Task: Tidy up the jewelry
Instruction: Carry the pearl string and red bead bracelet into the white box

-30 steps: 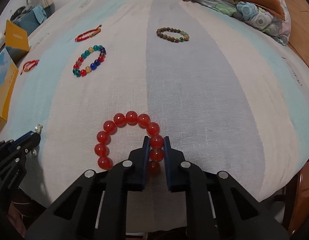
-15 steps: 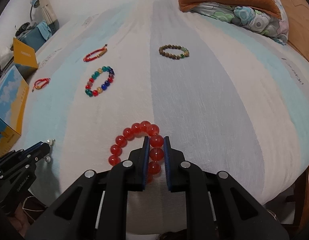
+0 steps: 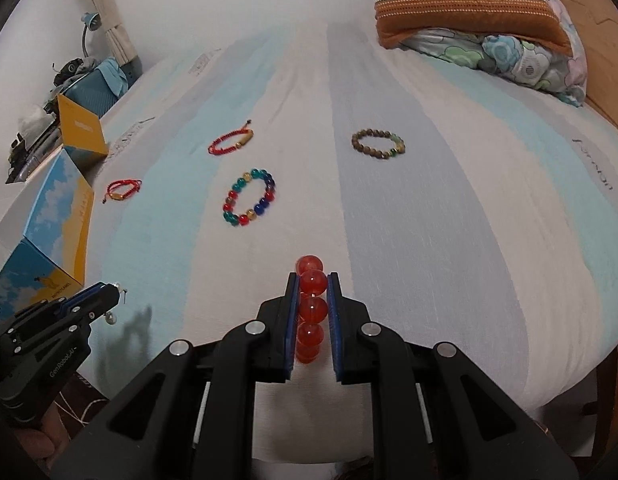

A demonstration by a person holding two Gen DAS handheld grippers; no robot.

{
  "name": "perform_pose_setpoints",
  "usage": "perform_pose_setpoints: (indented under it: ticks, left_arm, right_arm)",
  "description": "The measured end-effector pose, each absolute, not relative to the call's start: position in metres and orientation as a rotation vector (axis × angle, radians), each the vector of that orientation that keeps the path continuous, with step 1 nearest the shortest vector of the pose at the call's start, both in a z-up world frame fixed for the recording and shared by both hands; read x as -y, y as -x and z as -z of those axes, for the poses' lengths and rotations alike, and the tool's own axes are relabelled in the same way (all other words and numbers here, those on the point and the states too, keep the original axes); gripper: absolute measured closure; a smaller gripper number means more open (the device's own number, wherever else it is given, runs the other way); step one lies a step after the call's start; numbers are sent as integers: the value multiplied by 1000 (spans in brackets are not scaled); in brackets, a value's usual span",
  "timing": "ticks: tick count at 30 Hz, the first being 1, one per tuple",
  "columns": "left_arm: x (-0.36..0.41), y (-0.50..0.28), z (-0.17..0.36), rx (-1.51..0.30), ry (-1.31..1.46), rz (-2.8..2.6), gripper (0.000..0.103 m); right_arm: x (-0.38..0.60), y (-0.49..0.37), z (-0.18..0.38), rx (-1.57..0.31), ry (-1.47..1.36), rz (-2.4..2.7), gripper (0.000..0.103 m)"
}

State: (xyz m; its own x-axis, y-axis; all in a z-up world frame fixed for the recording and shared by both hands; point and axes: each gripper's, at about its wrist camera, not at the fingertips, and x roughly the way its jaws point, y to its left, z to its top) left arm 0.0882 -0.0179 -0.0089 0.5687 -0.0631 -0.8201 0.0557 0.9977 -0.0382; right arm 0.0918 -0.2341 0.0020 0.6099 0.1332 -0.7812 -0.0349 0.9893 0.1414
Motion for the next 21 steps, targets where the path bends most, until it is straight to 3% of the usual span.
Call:
perform_pose_setpoints:
  ticks: [21]
  left_arm:
    - [-5, -114, -41, -921, 16, 50, 92]
  right_arm:
    - [204, -128, -44, -881, -68, -103, 90]
